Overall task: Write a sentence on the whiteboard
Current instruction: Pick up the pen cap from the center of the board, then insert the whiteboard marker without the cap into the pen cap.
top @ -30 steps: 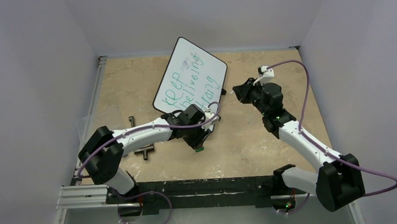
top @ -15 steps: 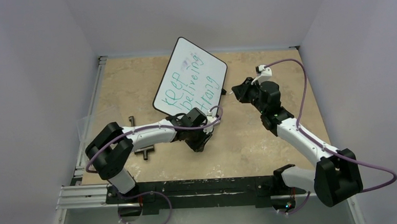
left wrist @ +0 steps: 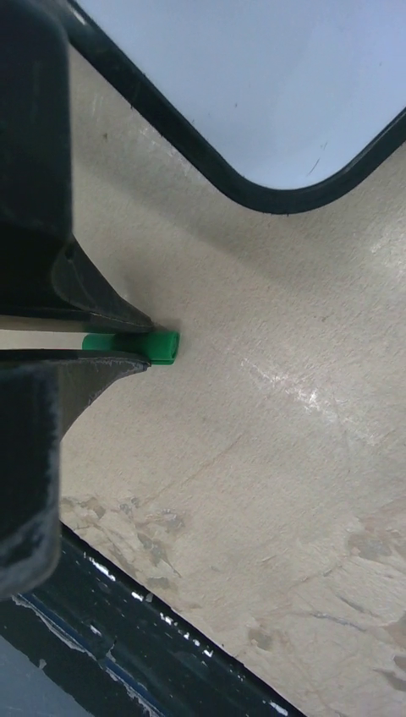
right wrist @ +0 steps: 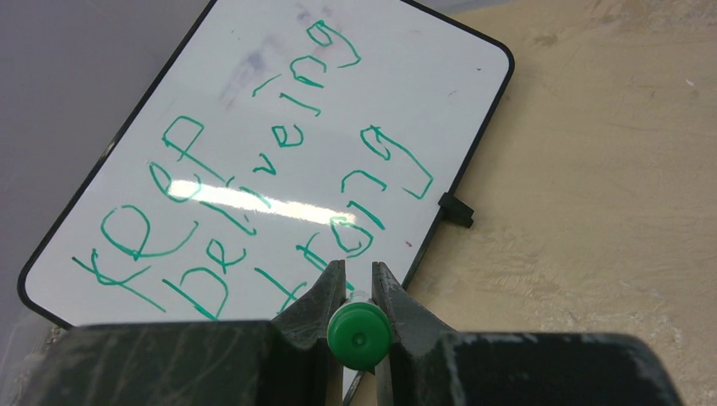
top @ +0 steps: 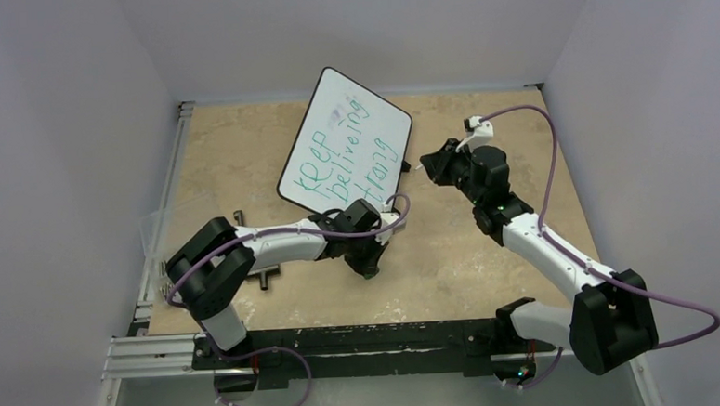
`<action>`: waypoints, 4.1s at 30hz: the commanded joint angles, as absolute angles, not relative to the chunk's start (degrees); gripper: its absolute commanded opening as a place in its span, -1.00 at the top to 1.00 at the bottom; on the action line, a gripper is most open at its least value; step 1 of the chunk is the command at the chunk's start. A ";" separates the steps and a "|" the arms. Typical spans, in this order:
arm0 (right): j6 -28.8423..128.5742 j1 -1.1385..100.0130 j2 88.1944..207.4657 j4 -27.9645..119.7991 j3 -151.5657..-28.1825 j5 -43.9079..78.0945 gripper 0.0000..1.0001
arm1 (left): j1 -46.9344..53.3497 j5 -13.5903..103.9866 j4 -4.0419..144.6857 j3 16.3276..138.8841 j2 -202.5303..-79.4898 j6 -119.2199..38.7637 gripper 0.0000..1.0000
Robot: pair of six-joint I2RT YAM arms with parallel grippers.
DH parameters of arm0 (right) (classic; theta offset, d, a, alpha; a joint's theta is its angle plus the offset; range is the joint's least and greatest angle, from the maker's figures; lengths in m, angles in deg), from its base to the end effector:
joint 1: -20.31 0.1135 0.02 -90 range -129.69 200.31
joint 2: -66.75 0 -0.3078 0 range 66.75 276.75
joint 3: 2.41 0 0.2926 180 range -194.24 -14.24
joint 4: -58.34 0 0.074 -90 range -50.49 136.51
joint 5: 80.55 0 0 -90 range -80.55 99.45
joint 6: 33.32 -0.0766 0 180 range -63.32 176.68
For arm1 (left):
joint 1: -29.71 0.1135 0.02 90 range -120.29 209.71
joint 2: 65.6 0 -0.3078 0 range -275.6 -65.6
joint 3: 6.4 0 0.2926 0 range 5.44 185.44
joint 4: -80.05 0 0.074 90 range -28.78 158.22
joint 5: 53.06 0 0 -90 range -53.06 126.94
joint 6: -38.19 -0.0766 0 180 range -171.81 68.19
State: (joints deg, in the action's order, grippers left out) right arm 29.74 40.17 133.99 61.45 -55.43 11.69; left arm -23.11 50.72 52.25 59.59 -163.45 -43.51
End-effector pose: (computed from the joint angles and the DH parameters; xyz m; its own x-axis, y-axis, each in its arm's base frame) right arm 0.3115 0.1157 0.2964 -0.3317 0.3615 -0.8714 -0.2527 0.8559 0.4513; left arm 0.2184 -0.3182 0.1359 -0.6383 0.6095 -0.4702 0.7624 0.5852 -0.2763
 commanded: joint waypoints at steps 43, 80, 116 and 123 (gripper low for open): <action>37.80 43.67 114.11 89.62 -45.81 23.74 1.00 | -11.56 31.03 44.40 81.92 -140.42 17.42 1.00; 63.07 63.98 124.61 103.19 -44.53 15.78 1.00 | -6.33 44.05 39.66 78.50 -140.68 57.38 1.00; 63.96 64.73 129.55 101.87 -45.39 14.59 1.00 | -5.83 44.66 43.32 75.58 -139.69 59.64 1.00; 65.51 64.93 132.49 102.59 -46.32 14.78 1.00 | -5.83 45.27 42.46 75.75 -138.94 59.98 1.00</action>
State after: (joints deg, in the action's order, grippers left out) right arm 63.60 64.63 130.98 101.97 -44.28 15.15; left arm -6.30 44.25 39.82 75.81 -141.72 58.62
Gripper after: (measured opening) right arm 0.112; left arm 0.046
